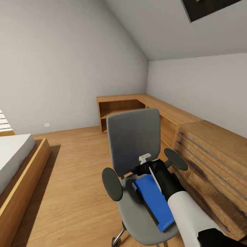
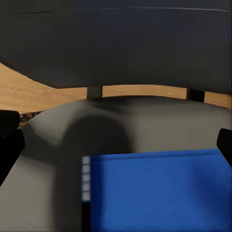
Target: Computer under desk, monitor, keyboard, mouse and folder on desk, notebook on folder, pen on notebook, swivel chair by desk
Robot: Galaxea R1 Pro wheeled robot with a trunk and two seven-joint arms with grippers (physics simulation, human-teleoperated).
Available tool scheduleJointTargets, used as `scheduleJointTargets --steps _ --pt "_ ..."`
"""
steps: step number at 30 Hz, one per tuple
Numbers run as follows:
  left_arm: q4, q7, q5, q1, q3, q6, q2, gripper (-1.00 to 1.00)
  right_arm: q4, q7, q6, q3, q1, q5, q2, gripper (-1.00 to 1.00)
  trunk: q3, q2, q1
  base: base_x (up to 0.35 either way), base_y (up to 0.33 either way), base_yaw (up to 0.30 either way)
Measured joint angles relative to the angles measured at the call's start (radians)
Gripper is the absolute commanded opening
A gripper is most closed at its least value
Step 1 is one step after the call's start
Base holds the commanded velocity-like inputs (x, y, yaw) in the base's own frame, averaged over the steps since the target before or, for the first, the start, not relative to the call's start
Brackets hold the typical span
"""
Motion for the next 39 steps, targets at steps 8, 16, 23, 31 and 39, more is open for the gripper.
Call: scheduleJointTargets --steps 8,16,23,31,39 --pt "-0.003 0.0 0.005 0.001 0.002 0.001 0.003 1.0 0.034 -0.018 0.004 0.0 -0.016 -0.003 -0.003 1.0 0.0 0.0 0.0 0.0 0.0 0.0" --pt "-0.057 0.0 0.011 0.008 0.051 0.01 -0.009 1.0 0.088 -0.021 0.003 0.0 -0.033 -0.004 -0.003 1.0 0.0 0.0 0.0 0.0 0.0 0.0" --pt "-0.069 -0.001 0.012 0.01 0.064 0.013 -0.012 1.0 0.163 -0.023 0.0 0.0 -0.064 -0.006 -0.001 1.0 -0.003 -0.007 0.004 0.0 0.0 0.0" --pt "-0.07 0.0 0.012 0.01 0.067 0.013 -0.012 1.0 0.182 -0.023 -0.001 0.0 -0.073 -0.007 -0.001 1.0 -0.025 -0.056 0.031 0.0 0.0 0.0" --pt "-0.06 -0.005 0.0 0.01 0.063 0.012 -0.01 1.0 0.184 -0.024 -0.003 0.0 -0.074 -0.007 -0.002 1.0 -0.025 -0.056 0.031 0.011 0.0 0.0"
